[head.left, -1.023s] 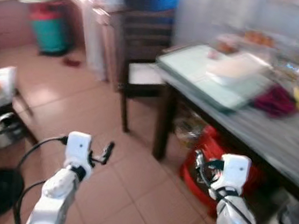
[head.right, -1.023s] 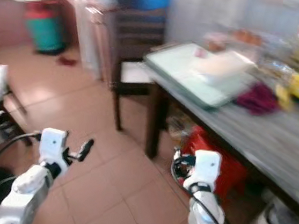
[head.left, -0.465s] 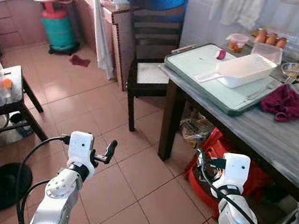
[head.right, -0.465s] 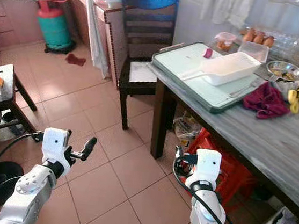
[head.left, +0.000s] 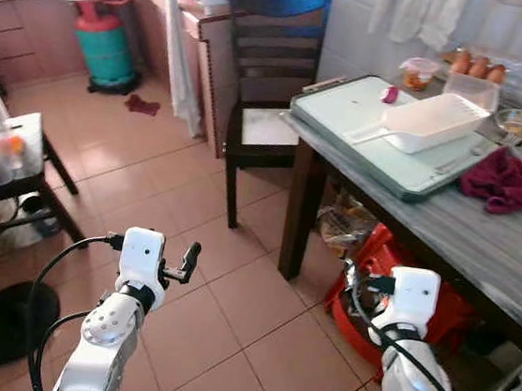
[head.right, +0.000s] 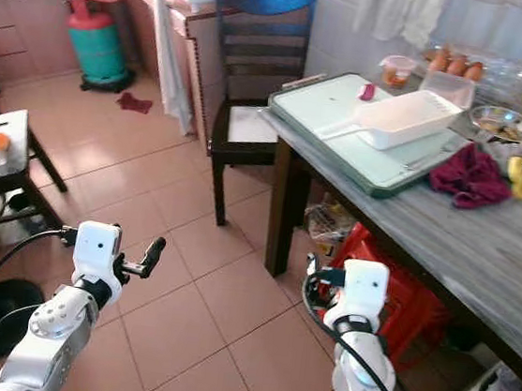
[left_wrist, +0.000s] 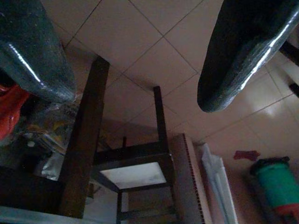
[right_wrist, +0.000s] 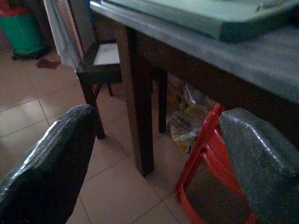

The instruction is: Setting the table

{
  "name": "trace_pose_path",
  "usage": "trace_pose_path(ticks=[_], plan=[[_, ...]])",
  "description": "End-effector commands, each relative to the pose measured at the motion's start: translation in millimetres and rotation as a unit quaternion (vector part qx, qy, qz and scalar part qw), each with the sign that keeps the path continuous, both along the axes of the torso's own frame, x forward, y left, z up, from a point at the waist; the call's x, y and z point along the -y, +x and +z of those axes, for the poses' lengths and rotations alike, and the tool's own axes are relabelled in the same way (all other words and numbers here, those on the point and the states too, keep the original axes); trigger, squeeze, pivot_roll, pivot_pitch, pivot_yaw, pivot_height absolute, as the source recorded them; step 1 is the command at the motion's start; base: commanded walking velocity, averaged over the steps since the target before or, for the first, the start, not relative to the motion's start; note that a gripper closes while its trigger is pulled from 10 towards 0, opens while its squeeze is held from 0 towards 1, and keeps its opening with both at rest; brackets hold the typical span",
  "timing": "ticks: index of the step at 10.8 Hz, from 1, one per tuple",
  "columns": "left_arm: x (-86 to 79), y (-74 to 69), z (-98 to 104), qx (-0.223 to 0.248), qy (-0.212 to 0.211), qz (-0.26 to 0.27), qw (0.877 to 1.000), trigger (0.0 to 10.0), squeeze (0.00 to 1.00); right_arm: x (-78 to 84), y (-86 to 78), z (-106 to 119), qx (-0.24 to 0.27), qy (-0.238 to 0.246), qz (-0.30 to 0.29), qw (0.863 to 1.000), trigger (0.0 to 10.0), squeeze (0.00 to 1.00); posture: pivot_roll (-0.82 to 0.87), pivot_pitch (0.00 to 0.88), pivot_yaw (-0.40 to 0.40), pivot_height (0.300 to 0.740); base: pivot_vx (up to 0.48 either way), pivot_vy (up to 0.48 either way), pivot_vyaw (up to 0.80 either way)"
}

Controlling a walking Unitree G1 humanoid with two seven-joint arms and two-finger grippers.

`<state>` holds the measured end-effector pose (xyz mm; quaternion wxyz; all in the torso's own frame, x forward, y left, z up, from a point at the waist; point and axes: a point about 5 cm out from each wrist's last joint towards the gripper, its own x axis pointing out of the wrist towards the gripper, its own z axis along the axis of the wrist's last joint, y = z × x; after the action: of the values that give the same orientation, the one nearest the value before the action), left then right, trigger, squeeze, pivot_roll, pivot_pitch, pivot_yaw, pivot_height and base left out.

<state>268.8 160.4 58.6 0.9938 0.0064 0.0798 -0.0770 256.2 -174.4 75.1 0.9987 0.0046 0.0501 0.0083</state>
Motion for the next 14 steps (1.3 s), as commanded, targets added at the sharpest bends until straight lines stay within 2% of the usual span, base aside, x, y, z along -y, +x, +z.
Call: trace_pose_path(ticks=[1, 7, 14], plan=[[-1.6, 2.1, 7.0, 0.012, 0.01, 0.003, 1.0, 10.0, 0.0, 1.0, 0.1, 6.9, 0.015, 0.003, -0.004, 1.0, 10.0, 0.0, -0.05, 0.048, 0.063, 0.74, 0.0, 0.0, 0.0], [-3.0, 2.0, 6.7, 0.009, 0.016, 0.014, 1.0, 10.0, 0.0, 0.0, -0.9, 5.8, 0.011, 0.007, -0.004, 1.0, 10.0, 0.0, -0.05, 0.049, 0.065, 0.74, -0.227, 0.0, 0.0], [-3.6, 3.1, 5.6, 0.003, 0.023, 0.013, 1.0, 10.0, 0.0, -1.2, 0.3, 3.6, 0.005, 0.011, -0.006, 1.0, 10.0, 0.0, -0.05, 0.048, 0.073, 0.74, -0.291, 0.0, -0.55]])
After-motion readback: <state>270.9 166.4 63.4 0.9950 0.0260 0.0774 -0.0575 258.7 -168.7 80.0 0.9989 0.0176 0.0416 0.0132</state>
